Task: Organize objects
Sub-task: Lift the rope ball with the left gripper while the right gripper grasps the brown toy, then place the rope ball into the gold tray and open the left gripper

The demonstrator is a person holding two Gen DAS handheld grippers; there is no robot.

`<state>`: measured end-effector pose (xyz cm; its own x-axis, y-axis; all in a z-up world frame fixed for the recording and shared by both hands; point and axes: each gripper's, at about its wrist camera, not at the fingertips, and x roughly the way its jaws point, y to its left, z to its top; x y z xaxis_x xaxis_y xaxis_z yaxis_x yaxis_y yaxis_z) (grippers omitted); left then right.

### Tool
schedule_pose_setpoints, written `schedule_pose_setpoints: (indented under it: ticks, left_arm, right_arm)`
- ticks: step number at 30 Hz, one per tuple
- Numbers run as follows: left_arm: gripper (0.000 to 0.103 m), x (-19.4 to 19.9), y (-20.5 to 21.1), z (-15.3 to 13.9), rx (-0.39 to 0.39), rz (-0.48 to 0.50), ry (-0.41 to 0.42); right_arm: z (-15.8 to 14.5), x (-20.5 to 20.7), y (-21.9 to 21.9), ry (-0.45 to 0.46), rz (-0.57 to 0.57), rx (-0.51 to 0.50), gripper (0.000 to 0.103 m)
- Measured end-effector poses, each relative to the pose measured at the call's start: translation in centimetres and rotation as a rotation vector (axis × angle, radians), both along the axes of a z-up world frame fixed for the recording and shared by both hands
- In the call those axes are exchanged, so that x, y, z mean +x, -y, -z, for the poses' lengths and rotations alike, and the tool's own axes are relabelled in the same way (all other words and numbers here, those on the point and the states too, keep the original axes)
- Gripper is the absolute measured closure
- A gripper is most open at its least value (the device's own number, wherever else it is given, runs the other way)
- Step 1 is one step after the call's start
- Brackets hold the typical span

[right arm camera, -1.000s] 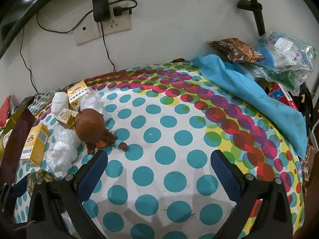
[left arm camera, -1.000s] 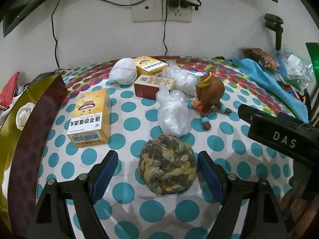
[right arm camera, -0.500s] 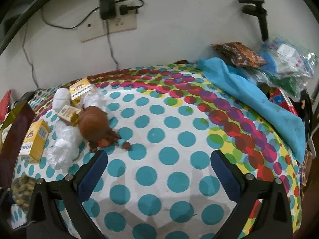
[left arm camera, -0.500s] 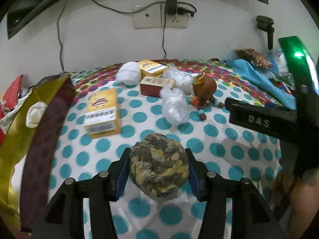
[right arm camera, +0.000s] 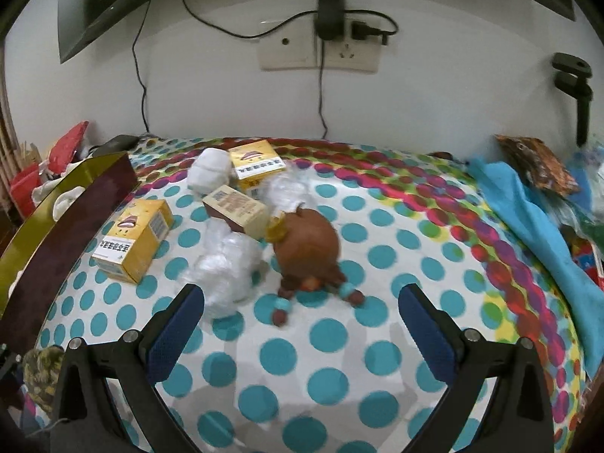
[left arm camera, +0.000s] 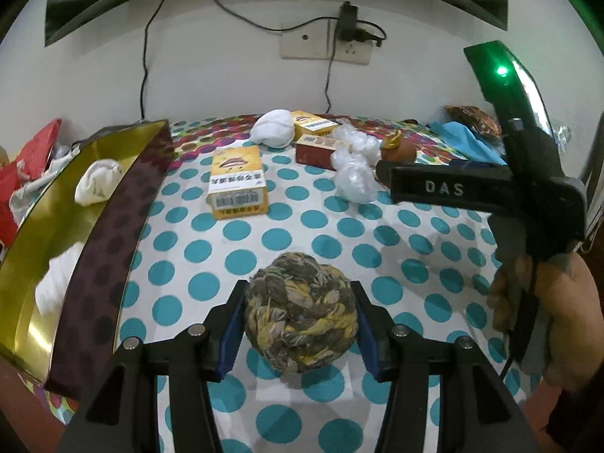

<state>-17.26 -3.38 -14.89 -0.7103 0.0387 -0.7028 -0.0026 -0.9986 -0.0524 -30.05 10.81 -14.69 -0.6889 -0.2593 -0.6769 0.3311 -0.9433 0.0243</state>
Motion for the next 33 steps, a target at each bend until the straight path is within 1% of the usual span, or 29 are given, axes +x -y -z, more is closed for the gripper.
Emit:
schedule_pose_setpoints:
  ticks: [3,6,8,9,10,11,12,13,16,18,25,29,31,33]
  left_arm:
    - [0.05,0.2,0.6,0.4,0.017,-0.011,0.006]
    - [0.05,0.5,1.1,0.7,0.024,-0.019,0.008]
    - [0.05,0.6,1.3,0.8,0.032,-0.024,0.012]
    - [0.05,0.5,1.4,0.9,0.036,-0.026,0.015]
    - [0.05,0.6,1.5,1.0,0.039,-0.025,0.017]
    - [0.05,0.6,1.5,1.0,0.041,-0.025,0.018]
    - [0.05,0.7,1.5,1.1,0.041,-0.024,0.019]
    - [0.05,0.7,1.5,1.1,0.041,-0.026,0.018]
    - [0.05,0.8,1.4,1.2,0.044,-0.03,0.016]
    - [0.05,0.8,1.4,1.0,0.041,-0.035,0.01]
    - [0.05,1.2,2.2,-0.2,0.036,-0.064,-0.02]
    - [0.05,1.7,4.6,-2.0,0.024,-0.126,-0.065]
    - [0.05,1.9,6.8,-2.9,0.018,-0.186,-0.083]
    - [0.05,1.9,8.7,-3.4,0.011,-0.238,-0.082]
  right_arm:
    - [0.4,-1.2,0.6,0.013,0.041,0.045,0.0]
    - [0.2,-2.1,0.4,0.009,0.058,0.026,0.0]
    - [0.3,-2.9,0.4,0.025,0.059,0.003,0.004]
    - [0.5,-3.3,0.5,0.042,0.065,0.005,0.024]
    - [0.8,-3.9,0.6,0.066,0.076,0.015,0.054]
    - [1.1,-4.2,0.7,0.085,0.074,0.014,0.064]
    - [1.3,-4.4,0.8,0.099,0.075,0.021,0.063]
    - [1.2,-4.5,0.9,0.096,0.076,0.03,0.063]
    - [1.1,-4.0,1.0,0.084,0.053,0.016,0.064]
    - [0.8,-3.7,0.8,0.067,0.062,0.015,0.064]
    - [0.5,-3.3,0.1,0.05,0.087,-0.022,0.064]
    - [0.4,-3.4,-0.2,0.053,0.095,-0.035,0.064]
    - [0.5,-3.4,-0.1,0.054,0.095,-0.033,0.064]
    - [0.5,-3.4,-0.1,0.054,0.095,-0.034,0.064]
